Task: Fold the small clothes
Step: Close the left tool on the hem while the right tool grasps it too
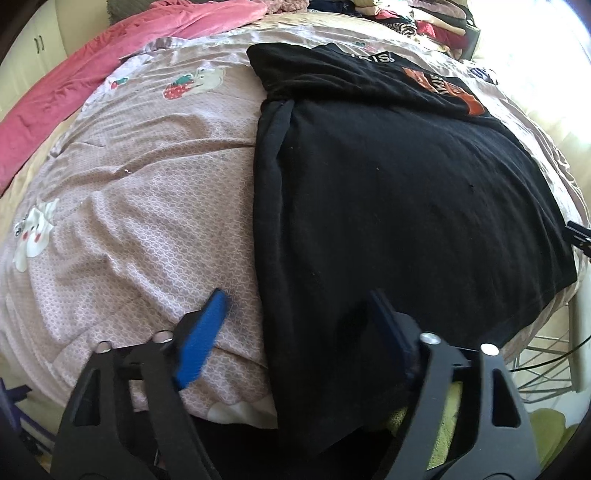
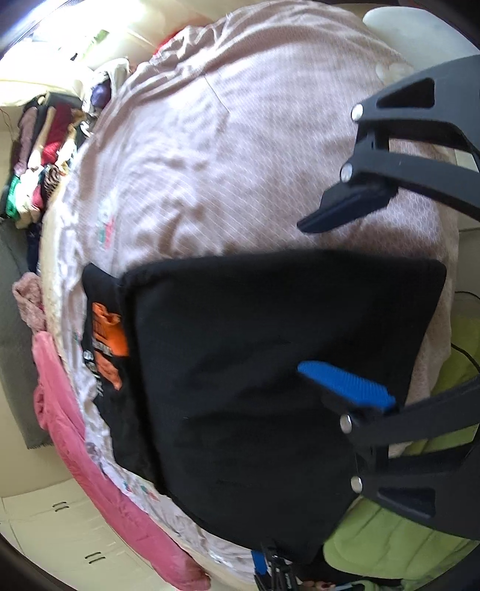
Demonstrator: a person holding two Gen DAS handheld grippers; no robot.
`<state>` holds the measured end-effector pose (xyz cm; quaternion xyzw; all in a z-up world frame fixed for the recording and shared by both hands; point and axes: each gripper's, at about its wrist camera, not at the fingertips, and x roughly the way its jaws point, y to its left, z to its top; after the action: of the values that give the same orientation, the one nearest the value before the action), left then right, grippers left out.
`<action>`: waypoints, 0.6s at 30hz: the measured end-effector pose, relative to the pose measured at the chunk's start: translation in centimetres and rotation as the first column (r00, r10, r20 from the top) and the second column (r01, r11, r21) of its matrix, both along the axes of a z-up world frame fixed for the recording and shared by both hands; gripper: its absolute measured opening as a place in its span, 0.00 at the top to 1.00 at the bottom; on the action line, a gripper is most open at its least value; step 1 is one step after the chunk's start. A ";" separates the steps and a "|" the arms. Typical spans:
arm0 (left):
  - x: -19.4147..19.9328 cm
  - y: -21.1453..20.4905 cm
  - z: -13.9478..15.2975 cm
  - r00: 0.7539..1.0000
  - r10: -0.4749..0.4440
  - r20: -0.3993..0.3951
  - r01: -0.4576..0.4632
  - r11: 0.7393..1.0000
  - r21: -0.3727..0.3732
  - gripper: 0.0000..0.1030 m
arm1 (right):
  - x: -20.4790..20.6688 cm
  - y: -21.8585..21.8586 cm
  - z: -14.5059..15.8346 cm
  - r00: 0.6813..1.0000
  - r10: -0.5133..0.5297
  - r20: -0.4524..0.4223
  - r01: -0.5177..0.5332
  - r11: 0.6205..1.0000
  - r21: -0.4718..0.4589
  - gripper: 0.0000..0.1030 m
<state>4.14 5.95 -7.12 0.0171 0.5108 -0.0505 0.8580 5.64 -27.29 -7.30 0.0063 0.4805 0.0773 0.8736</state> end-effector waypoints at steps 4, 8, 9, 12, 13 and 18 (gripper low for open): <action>-0.1 -0.2 0.0 1.000 -0.007 -0.001 0.007 1.000 -0.001 0.44 | 0.0 0.3 -0.7 1.000 0.018 -0.014 -0.018 1.000 0.013 0.62; -0.3 -0.3 0.2 1.000 -0.013 0.001 0.013 1.000 -0.005 0.53 | -0.1 0.2 -0.4 0.999 0.036 -0.003 -0.036 0.999 0.031 0.81; -0.4 -0.3 0.2 1.000 -0.015 0.002 0.015 1.000 -0.007 0.56 | -0.1 0.1 -0.4 0.999 0.037 -0.003 -0.037 0.999 0.031 0.81; -0.4 -0.4 0.2 1.000 -0.019 0.002 0.019 1.000 -0.009 0.58 | 0.0 0.0 -0.6 0.999 0.034 -0.010 -0.034 0.999 0.037 0.80; -0.5 -0.4 0.2 1.000 -0.020 0.001 0.020 1.000 -0.010 0.58 | 0.2 0.1 -0.7 0.999 0.034 -0.013 -0.034 0.999 0.037 0.79; -0.5 -0.4 0.2 1.000 -0.022 0.002 0.022 1.000 -0.014 0.60 | 0.6 0.2 -1.0 0.999 0.029 -0.023 -0.028 0.999 0.031 0.76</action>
<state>3.60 5.56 -6.90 0.0170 0.5094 -0.0635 0.8580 6.27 -27.10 -8.33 0.0135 0.4896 0.0971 0.8664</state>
